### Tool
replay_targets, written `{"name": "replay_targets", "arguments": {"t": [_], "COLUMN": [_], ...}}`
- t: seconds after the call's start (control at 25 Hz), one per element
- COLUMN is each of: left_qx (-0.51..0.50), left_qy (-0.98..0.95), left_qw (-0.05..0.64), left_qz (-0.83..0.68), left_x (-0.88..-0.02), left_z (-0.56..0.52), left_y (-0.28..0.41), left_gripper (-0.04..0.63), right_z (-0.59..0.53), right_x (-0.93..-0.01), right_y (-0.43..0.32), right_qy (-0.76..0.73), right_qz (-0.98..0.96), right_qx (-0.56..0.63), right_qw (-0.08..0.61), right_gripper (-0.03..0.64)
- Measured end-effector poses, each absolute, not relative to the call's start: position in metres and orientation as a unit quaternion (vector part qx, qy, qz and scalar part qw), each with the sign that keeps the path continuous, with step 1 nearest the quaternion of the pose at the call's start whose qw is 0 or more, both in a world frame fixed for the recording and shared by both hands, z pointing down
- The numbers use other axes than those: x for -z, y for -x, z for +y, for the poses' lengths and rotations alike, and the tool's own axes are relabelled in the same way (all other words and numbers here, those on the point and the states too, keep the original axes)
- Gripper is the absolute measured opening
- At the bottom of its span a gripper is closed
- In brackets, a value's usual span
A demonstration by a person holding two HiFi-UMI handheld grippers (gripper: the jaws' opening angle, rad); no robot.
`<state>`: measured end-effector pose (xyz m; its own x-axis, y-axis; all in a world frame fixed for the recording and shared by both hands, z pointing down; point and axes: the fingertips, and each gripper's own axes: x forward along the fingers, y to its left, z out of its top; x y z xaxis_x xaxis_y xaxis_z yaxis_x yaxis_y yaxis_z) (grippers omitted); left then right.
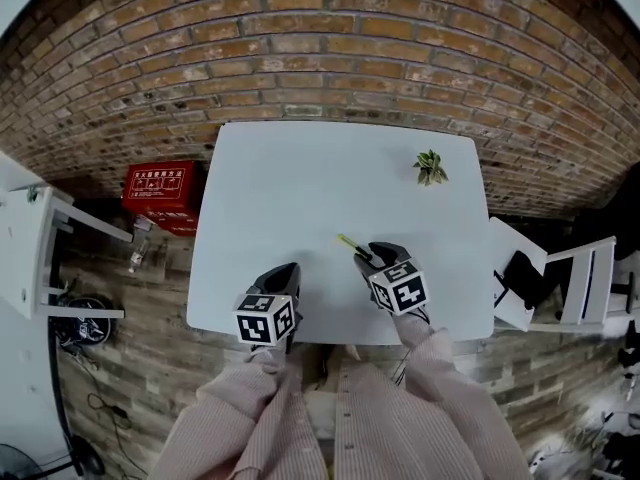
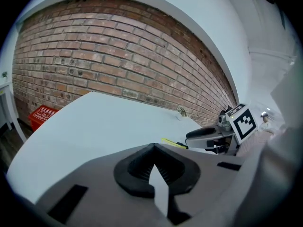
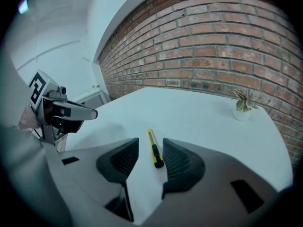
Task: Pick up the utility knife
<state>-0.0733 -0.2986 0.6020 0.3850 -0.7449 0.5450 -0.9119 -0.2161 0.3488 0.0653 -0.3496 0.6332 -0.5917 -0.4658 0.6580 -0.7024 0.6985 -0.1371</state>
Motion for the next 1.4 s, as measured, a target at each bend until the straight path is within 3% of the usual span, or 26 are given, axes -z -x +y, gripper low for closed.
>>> {"name": "replay_targets", "arguments": {"t": [0.68,1.2,1.4], "left_qx": [-0.147,-0.147,-0.145], "left_qy": [-0.775,-0.777,-0.778], "left_qw": [0.346,0.343,0.341], "left_qz": [-0.508,-0.507,-0.507], "left_x": [-0.62,-0.619,-0.617], "left_z": [-0.313,-0.313,-0.311], "left_y": [0.075,0.078,0.078], "left_gripper": [-0.008,-0.008,-0.008], "right_z": [-0.356,-0.351,-0.35], "right_x": [-0.669,-0.67,-0.671], "right_y": [-0.053,-0.047,-0.048], "right_qy": [-0.297,-0.285,-0.295], "right_qz": [-0.85,-0.85,-0.847], "right_qx": [-0.173,-0.164,-0.168], "right_qw": [0.398,0.411,0.409], "right_gripper": [0.143,0.069,0.069]}}
